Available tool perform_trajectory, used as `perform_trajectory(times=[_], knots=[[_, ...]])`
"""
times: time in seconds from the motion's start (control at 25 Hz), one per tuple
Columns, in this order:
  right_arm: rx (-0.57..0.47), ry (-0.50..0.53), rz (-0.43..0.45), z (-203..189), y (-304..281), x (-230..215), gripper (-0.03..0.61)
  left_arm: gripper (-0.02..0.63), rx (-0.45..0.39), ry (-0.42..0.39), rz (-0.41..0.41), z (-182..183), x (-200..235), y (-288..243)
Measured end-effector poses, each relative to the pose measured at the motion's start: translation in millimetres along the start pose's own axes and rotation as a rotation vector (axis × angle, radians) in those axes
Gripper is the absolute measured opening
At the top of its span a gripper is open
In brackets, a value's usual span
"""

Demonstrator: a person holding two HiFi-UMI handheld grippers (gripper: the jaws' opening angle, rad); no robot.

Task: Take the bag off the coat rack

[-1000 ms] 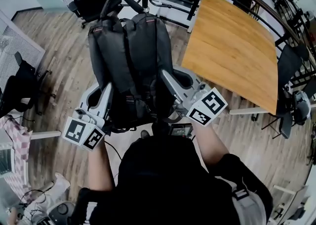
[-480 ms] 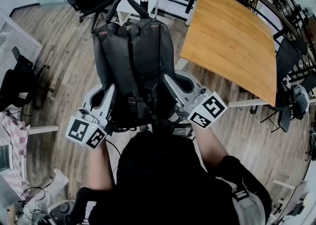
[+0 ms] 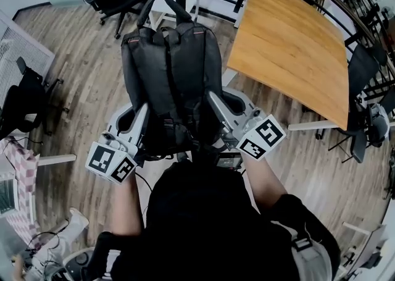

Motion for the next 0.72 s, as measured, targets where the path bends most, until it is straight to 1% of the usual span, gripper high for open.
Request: perform_trajectory(times=[0.24, 0.44, 0.72], knots=[[0.005, -0.003, -0.001, 9, -5, -10, 0.044, 0.04, 0.013, 0.01, -0.007, 7, 4, -13], [0.001, -0.025, -0.004, 6, -4, -9, 0.044, 0.04, 0.017, 0.013, -0.02, 5, 5, -12], [0.002, -0.015, -0.006, 8, -8, -10, 0.044, 0.04, 0.019, 0.013, -0.031, 9, 9, -15]])
Point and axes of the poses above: the fingertips, and each gripper's own axes: y backward along the fingers, x to its left, z out of its top, the point moved 9 cm from there along y, backward along the fingers, and after that the axes turned 3 degrees about -x, right-handed, at the moved point
